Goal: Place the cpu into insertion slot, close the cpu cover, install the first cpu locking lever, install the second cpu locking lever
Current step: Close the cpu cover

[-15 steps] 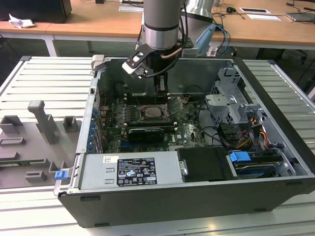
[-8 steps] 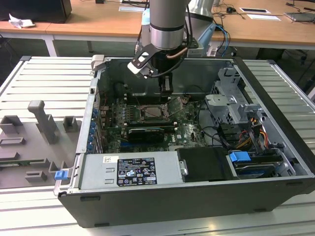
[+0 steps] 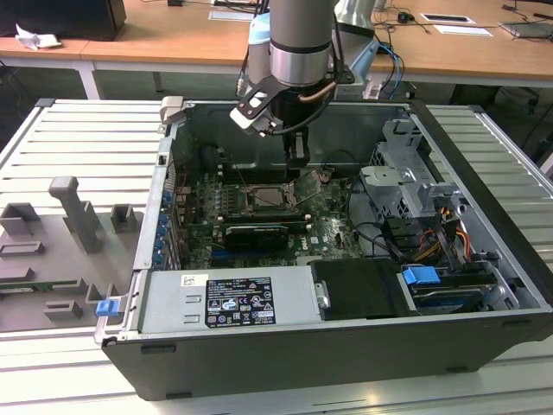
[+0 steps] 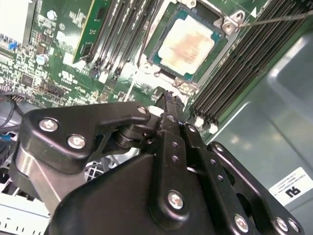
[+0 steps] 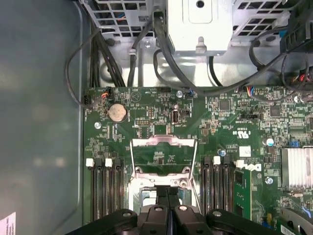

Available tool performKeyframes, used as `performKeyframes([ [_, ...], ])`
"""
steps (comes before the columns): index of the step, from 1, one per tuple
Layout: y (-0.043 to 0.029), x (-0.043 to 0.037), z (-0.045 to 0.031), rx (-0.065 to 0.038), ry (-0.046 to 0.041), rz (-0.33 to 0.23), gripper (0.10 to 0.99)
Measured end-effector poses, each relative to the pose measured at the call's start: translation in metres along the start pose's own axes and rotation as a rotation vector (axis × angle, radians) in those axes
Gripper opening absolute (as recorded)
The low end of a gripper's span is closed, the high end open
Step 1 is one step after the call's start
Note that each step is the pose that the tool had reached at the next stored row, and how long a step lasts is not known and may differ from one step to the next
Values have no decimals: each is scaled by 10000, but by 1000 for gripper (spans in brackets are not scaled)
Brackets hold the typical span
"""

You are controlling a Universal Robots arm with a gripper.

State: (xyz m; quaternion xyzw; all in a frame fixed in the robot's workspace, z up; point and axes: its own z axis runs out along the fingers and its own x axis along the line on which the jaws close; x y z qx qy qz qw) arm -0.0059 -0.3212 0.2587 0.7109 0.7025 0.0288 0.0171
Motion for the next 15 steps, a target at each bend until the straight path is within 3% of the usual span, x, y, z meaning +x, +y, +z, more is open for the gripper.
performKeyframes([
  [12, 293, 4, 20, 5, 1, 1, 106],
  [15, 336, 4, 22, 6, 0, -1, 106],
])
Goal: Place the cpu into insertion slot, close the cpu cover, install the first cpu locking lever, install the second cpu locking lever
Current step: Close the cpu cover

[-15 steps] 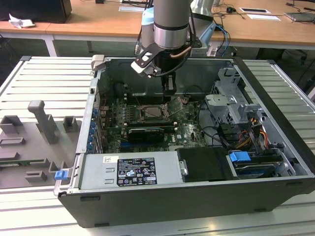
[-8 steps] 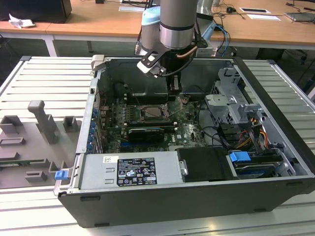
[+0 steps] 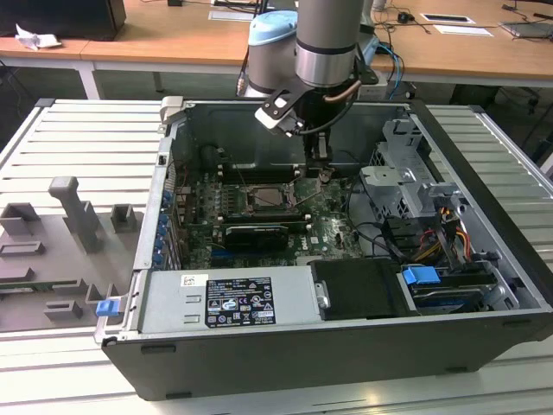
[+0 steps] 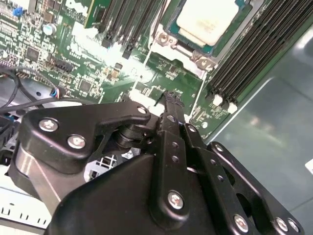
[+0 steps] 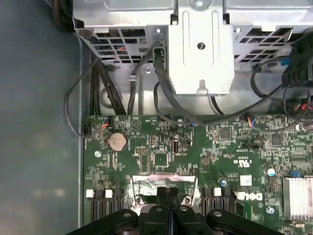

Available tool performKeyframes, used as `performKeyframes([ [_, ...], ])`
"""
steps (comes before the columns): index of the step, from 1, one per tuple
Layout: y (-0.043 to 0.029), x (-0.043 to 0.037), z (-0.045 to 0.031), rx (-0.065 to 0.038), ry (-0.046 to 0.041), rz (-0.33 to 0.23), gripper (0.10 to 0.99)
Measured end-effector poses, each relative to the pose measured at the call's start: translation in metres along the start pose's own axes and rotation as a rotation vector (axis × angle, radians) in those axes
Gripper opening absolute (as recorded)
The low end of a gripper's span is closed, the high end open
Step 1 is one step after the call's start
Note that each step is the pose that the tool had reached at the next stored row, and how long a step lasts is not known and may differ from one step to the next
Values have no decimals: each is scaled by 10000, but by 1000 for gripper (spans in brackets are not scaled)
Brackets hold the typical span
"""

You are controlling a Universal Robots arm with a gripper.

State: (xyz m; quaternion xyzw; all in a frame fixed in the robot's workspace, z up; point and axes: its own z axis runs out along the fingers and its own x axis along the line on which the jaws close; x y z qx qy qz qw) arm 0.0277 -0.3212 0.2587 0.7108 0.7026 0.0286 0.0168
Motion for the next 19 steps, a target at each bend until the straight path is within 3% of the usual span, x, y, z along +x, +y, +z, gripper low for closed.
performKeyframes([
  [8, 188, 3, 18, 38, 1, -9, 106],
  [12, 333, 7, 64, 54, 0, -19, 106],
  [15, 342, 6, 153, 68, 1, -28, 106],
  [19, 295, 4, 160, 70, -2, -28, 106],
])
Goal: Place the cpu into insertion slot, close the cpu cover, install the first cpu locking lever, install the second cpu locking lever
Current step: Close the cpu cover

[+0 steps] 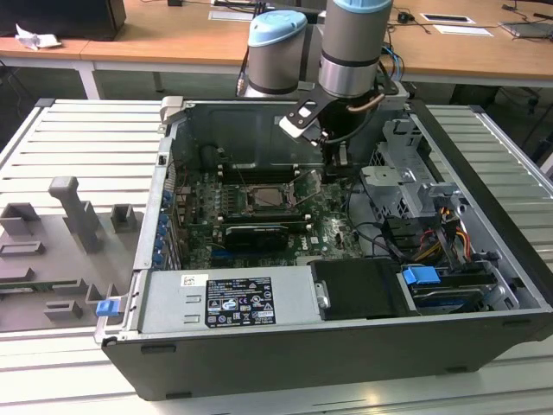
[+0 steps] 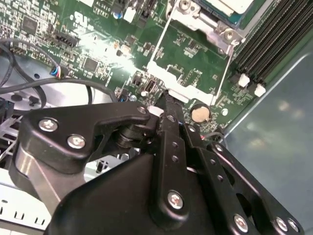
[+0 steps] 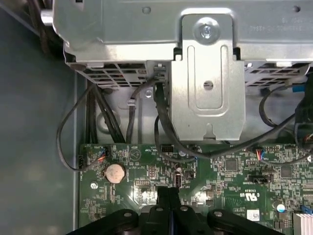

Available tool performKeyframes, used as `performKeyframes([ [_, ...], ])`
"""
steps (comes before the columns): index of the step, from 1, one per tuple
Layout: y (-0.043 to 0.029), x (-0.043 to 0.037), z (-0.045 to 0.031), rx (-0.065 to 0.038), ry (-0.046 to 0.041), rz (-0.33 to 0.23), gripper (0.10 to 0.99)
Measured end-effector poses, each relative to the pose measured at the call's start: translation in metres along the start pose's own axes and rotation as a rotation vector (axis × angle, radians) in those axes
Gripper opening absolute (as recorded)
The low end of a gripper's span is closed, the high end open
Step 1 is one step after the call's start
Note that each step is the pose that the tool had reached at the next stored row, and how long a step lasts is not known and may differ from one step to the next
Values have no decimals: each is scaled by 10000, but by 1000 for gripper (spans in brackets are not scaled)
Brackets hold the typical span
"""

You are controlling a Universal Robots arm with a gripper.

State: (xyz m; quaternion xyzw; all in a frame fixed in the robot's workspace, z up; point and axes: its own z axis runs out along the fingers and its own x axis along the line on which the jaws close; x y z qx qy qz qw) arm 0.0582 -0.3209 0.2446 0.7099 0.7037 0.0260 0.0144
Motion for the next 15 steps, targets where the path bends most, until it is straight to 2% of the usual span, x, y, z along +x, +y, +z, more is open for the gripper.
performKeyframes([
  [15, -58, 0, -3, -1, 2, 0, 106],
])
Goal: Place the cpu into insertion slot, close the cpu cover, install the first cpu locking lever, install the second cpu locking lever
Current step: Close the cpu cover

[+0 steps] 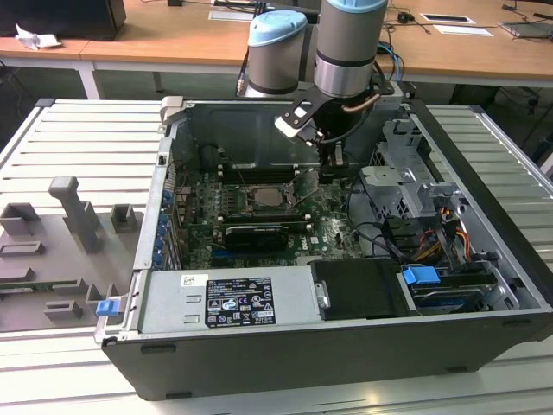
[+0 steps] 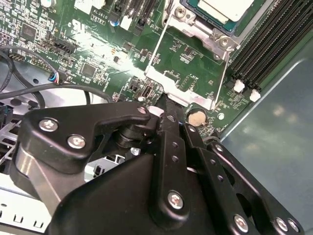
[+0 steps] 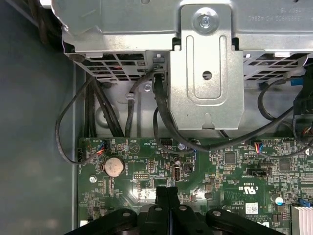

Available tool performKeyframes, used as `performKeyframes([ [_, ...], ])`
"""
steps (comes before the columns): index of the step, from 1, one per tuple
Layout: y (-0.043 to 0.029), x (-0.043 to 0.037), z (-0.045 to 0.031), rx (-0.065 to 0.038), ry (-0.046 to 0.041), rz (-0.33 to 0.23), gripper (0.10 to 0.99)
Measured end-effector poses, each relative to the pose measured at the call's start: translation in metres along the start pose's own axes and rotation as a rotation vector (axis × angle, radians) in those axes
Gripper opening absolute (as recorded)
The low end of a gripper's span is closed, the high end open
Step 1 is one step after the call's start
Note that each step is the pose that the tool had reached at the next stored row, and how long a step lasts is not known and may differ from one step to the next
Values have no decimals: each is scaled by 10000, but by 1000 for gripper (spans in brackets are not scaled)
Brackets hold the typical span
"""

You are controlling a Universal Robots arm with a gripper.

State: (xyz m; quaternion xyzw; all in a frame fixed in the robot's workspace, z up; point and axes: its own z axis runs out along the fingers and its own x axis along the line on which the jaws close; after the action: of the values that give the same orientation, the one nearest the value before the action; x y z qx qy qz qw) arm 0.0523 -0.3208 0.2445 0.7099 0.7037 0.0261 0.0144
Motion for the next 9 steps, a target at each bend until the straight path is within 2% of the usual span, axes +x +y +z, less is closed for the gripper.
performKeyframes([
  [9, -43, 0, -2, 0, 0, 0, 106],
])
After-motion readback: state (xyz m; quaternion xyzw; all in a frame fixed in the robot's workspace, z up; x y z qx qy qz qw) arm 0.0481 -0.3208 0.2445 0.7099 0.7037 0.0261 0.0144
